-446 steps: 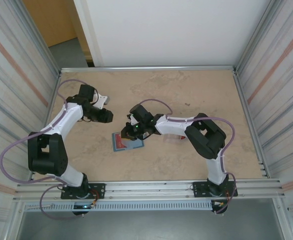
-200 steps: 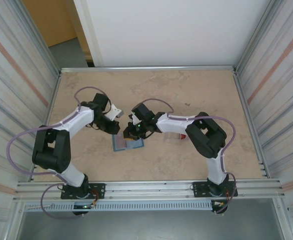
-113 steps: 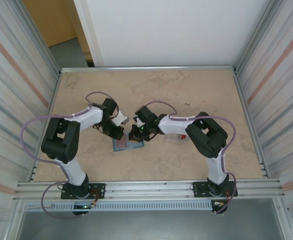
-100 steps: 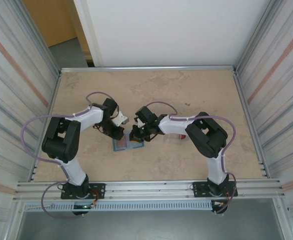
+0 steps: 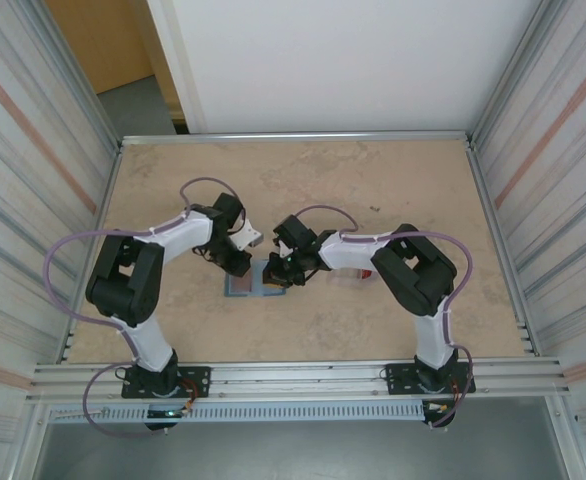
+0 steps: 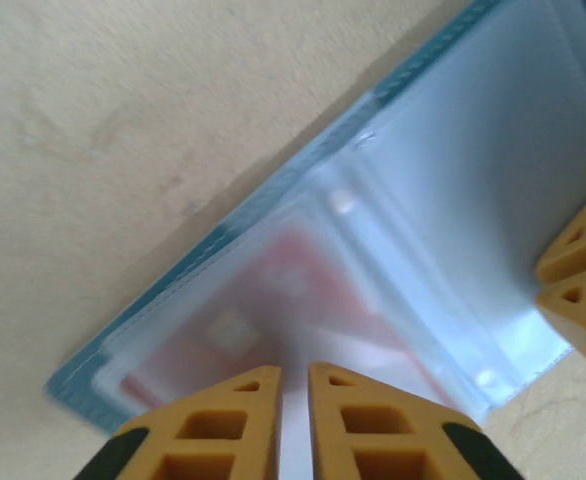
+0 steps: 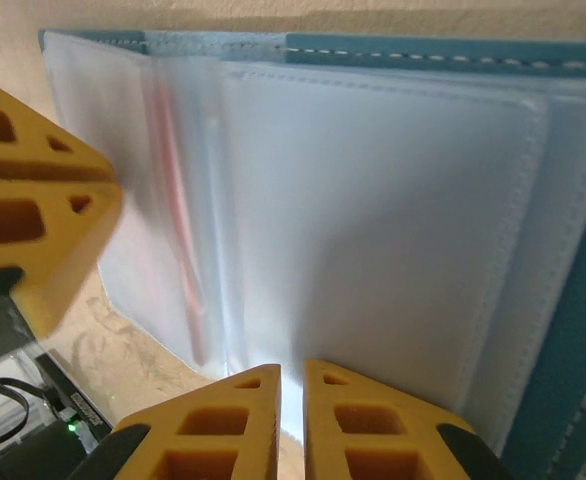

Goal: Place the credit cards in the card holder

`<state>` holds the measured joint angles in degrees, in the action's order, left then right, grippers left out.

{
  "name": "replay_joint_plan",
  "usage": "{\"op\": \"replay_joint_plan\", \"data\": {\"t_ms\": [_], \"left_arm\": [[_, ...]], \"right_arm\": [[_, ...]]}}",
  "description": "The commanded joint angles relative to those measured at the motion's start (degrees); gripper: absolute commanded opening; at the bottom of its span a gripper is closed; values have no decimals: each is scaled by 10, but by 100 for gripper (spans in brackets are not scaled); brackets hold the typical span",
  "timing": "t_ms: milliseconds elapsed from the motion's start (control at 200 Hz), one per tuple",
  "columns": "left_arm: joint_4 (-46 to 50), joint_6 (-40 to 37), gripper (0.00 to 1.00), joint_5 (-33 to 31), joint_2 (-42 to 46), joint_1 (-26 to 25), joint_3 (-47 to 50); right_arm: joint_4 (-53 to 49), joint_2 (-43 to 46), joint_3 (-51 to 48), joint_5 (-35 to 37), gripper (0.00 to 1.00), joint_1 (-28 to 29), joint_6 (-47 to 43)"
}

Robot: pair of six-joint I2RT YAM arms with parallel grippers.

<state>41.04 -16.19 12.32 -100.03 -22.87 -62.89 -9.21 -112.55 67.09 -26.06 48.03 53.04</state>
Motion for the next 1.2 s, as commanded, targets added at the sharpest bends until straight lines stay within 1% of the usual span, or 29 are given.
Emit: {"op": "replay_joint_plan", "data": {"t_ms": [0,65,145,261,356,421,536,606,641,742,842,877,947,1052,1193], "left_arm": [[33,-5,18,-17,42,0,-41],[47,1,18,-15,59,-1,-61],[52,3,19,6,74,-4,-82],[56,0,20,45,72,-20,-124],[45,-4,20,72,64,-44,-151],[25,0,17,83,58,-61,-163],[-6,16,12,102,42,-97,-188],[-24,23,12,119,31,-117,-202],[-37,27,11,128,26,-126,-205],[-71,42,8,118,4,-152,-219],[-63,59,6,140,-35,-171,-259],[-61,70,3,151,-49,-175,-271],[-57,93,0,161,-74,-185,-293],[-55,108,0,174,-101,-209,-308],[-50,114,0,183,-140,-235,-321]], "right_arm": [[-73,58,12,46,19,4,-28],[-104,89,11,72,23,3,-42],[-152,123,10,110,27,-3,-57],[-227,170,7,166,30,-16,-72],[-288,211,5,224,34,-23,-88],[-332,234,7,263,37,-30,-96],[-393,274,7,302,42,-52,-102],[-415,303,-1,324,45,-66,-107],[-423,318,-6,328,47,-76,-108],[-442,358,-22,328,50,-115,-115],[-458,396,-37,330,55,-154,-128],[-461,410,-42,331,56,-167,-132],[-463,431,-54,324,59,-195,-143],[-460,452,-77,305,61,-236,-154],[-439,452,-102,278,63,-266,-169]]}}
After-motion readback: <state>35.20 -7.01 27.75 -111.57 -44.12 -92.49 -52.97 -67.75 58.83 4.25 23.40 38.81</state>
